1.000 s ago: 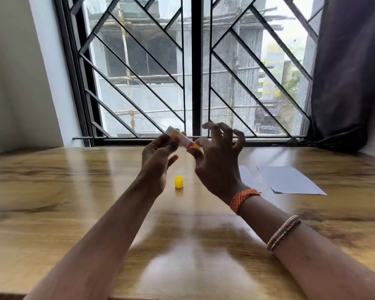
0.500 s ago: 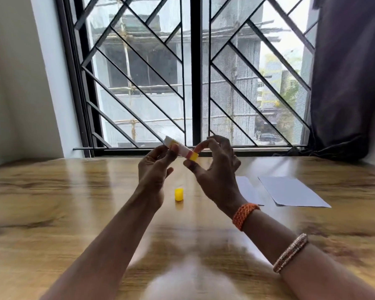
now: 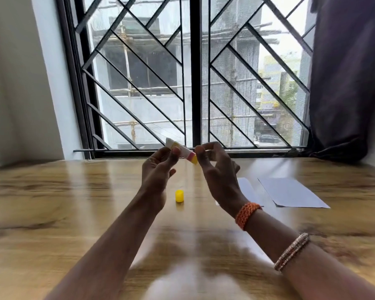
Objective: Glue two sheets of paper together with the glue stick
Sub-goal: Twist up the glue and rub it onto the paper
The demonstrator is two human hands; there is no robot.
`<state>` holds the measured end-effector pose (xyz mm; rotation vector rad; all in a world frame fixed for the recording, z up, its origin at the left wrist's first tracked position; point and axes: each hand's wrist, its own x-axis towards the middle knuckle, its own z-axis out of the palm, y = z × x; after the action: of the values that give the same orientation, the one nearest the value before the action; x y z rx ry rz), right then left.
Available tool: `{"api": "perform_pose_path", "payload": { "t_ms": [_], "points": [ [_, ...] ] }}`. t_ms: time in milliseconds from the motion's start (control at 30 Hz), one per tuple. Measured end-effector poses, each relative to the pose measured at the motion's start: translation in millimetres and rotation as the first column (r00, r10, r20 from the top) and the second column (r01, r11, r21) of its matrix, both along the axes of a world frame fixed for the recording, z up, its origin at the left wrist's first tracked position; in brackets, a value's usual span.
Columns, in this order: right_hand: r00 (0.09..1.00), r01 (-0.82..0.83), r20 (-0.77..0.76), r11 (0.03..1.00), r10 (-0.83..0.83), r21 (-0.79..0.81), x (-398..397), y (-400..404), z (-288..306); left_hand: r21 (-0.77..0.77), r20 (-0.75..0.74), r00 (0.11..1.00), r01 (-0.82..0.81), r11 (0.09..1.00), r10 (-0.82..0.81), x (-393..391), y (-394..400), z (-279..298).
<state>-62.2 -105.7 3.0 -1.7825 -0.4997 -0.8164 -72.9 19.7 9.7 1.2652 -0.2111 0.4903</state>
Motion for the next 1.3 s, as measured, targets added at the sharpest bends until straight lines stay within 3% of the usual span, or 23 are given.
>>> {"api": "perform_pose_path", "payload": {
  "t_ms": [300,400,500,633,767,1000,1167,1300],
  "points": [
    [0.997,0.034,0.069,0.999,-0.033,-0.01,-2.2,1.8,3.8,-0.048,-0.041,0.999,-0.023,0.999,0.021,0.5,2.0,2.4],
    [0.999,-0.021,-0.04,0.996,0.017,-0.091,0.0,0.9,3.4,-0.021,-0.01,1.0,0.014,1.0,-0.014,2.3,2.1,1.8],
    [0.992,-0.094,-0.093,0.993,0.088,-0.071,-4.5,8.1,-0.8,-0.002,0.0,0.999,0.034,0.999,-0.034,1.4,2.9,2.2],
    [0.993,0.067,0.109,0.983,-0.049,-0.17,-10.5,13.2,-4.2,-0.061,-0.032,0.999,-0.007,0.998,0.006,-0.7,5.4,6.1],
    [0.902,0.306,0.39,0.91,-0.183,-0.281,-14.4,8.0,-1.7,-0.062,-0.059,0.998,-0.03,0.998,0.026,-2.1,4.4,5.2],
    [0.858,0.449,0.42,0.828,-0.296,-0.335,-13.9,-0.3,4.5,-0.007,-0.056,0.998,0.012,1.0,-0.013,-3.6,0.3,4.1],
    [0.963,0.235,0.204,0.924,-0.178,-0.302,-9.3,5.3,3.7,0.013,-0.054,0.995,0.08,0.997,-0.08,-4.2,-2.7,3.6],
    [0.959,0.171,0.266,0.948,-0.097,-0.27,-13.1,5.8,3.4,-0.037,-0.115,0.993,0.006,0.999,-0.01,-4.2,-4.2,3.1]
  ]
}}
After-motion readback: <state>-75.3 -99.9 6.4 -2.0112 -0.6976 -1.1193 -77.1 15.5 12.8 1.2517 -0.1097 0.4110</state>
